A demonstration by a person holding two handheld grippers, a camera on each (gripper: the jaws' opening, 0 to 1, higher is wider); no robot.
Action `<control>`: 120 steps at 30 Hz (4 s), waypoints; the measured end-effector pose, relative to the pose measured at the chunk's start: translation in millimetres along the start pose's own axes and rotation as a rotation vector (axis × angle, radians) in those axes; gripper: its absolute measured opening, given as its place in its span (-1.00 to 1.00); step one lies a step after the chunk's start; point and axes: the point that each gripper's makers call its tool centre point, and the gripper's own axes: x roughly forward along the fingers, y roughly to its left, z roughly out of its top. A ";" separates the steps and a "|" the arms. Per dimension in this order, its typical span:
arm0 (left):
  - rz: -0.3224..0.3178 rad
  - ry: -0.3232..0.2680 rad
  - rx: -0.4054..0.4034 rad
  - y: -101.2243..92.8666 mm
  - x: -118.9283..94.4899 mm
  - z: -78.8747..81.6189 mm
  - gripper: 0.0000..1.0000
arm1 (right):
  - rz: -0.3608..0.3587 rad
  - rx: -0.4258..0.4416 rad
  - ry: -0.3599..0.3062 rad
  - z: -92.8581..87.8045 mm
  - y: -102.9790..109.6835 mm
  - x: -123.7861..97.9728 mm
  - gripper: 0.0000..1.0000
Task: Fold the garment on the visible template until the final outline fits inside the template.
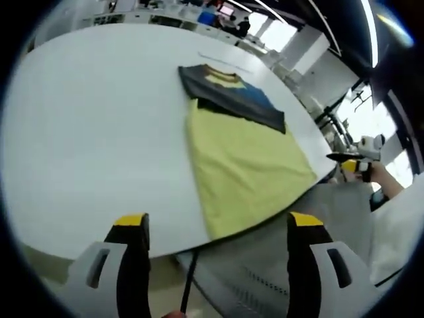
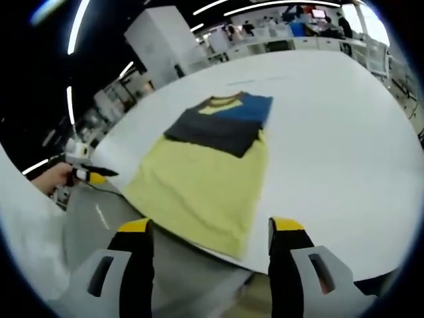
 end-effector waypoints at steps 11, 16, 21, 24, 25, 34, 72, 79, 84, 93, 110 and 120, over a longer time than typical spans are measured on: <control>-0.017 0.035 -0.002 -3.3 6.5 -8.7 0.50 | 0.009 0.005 0.028 -7.4 -0.4 7.6 0.35; -0.032 0.042 -0.012 -7.0 8.0 -11.7 0.42 | 0.014 0.011 0.032 -10.0 -1.4 9.5 0.33; -0.036 0.050 -0.004 -7.0 8.9 -12.6 0.31 | 0.013 0.012 0.046 -13.4 -2.9 12.1 0.29; -0.041 0.054 -0.007 -8.0 9.7 -13.6 0.28 | 0.010 0.005 0.065 -17.1 -3.2 13.3 0.28; -0.043 0.054 -0.009 -8.1 9.9 -13.7 0.26 | 0.010 0.003 0.071 -18.3 -3.3 13.6 0.28; -0.053 0.062 -0.018 -9.4 10.7 -14.9 0.16 | 0.010 0.008 0.109 -30.4 -5.7 17.0 0.20; -0.078 0.144 -0.030 -10.8 22.6 -26.6 -0.19 | 0.010 -0.037 0.231 -50.6 -15.1 31.9 -0.22; -0.078 0.154 -0.033 -10.1 24.5 -28.5 -0.22 | -0.001 -0.029 0.247 -54.8 -19.1 32.7 -0.28; -0.076 0.169 -0.032 -10.5 25.6 -30.4 -0.26 | -0.004 -0.022 0.248 -55.0 -20.1 32.5 -0.34; -0.076 0.181 -0.035 -10.6 27.6 -30.8 -0.33 | -0.012 -0.041 0.268 -58.0 -22.5 35.4 -0.42; -0.060 0.208 -0.015 -9.0 30.3 -33.9 -0.55 | -0.012 -0.070 0.283 -58.5 -24.1 38.7 -0.62; 0.007 0.227 -0.010 1.3 32.7 -38.4 -0.98 | -0.057 -0.065 0.296 -60.5 -33.6 37.4 -0.89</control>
